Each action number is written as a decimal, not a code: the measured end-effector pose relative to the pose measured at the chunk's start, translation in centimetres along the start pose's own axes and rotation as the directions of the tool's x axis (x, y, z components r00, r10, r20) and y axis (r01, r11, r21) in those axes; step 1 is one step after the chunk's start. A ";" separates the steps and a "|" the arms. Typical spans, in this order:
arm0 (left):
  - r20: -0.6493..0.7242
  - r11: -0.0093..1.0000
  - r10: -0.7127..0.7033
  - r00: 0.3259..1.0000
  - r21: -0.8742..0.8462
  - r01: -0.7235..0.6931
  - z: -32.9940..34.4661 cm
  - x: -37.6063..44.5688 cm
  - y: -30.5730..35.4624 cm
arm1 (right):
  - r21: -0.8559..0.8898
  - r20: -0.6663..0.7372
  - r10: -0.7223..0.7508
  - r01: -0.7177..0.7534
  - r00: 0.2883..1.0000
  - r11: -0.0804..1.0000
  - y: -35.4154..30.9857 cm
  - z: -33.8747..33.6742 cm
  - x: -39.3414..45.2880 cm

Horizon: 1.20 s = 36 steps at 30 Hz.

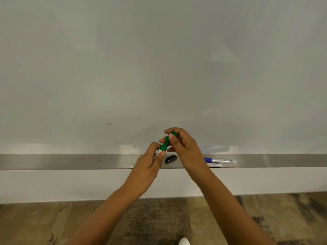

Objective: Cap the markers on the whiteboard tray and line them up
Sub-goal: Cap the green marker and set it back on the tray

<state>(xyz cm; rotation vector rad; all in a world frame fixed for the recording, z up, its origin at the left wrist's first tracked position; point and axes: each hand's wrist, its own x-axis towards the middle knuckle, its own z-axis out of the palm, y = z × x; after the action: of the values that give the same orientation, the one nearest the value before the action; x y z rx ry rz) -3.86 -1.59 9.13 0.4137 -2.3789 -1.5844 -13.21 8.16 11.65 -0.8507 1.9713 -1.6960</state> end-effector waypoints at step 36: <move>-0.248 0.838 -0.222 0.943 0.446 0.315 -1.3 2.0 -9.0 | -0.864 0.093 -0.206 0.182 0.974 0.469 5.0 -2.0 1.8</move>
<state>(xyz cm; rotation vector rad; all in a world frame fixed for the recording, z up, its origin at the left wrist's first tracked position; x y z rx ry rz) -4.39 -6.73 1.41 0.9921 -2.6309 -0.9592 -16.73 8.79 7.29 -1.4182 2.8648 -0.6262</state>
